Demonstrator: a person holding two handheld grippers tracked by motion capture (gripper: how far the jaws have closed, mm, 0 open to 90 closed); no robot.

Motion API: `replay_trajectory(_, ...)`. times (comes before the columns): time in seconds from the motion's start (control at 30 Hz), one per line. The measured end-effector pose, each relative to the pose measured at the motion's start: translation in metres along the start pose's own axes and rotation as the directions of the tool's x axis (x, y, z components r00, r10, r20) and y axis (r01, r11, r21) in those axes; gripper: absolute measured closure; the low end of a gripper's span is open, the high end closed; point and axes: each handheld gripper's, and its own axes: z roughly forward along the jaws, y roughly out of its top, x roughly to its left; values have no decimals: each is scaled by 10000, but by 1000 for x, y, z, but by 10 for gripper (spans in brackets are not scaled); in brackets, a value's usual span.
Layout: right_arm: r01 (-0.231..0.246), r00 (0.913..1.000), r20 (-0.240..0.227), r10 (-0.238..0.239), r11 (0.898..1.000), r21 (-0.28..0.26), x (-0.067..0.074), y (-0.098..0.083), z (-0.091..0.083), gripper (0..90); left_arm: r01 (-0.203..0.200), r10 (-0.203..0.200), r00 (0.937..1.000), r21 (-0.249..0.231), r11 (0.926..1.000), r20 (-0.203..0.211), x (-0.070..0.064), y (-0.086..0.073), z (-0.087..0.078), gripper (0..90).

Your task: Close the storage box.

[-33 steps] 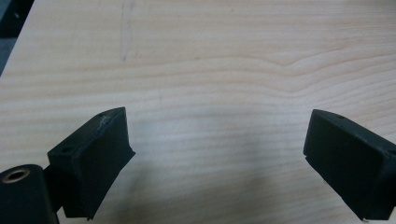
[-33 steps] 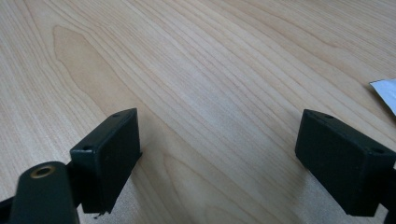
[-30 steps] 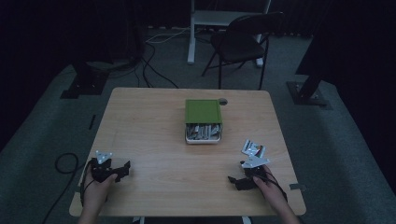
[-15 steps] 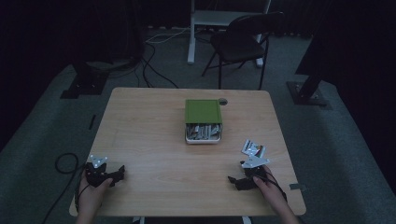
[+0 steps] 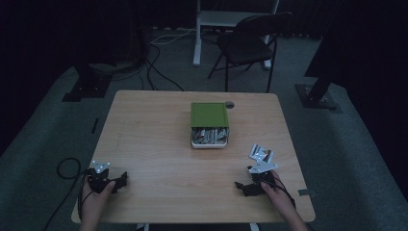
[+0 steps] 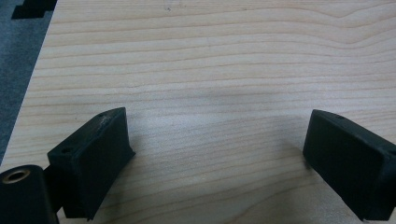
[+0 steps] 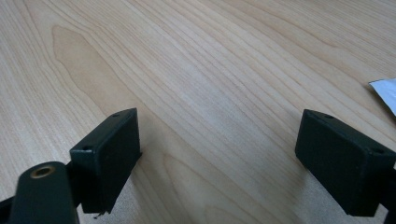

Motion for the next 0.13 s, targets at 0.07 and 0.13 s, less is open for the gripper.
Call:
replay_trajectory(0.07,-2,10000,-1,2,10000,-2,0,0,0,136,20,-20,10000,-3,10000,-12,0,0,0,80)
replay_trajectory(0.13,-3,10000,-2,3,10000,-1,0,0,0,136,26,-26,10000,-3,10000,-19,0,0,0,81)
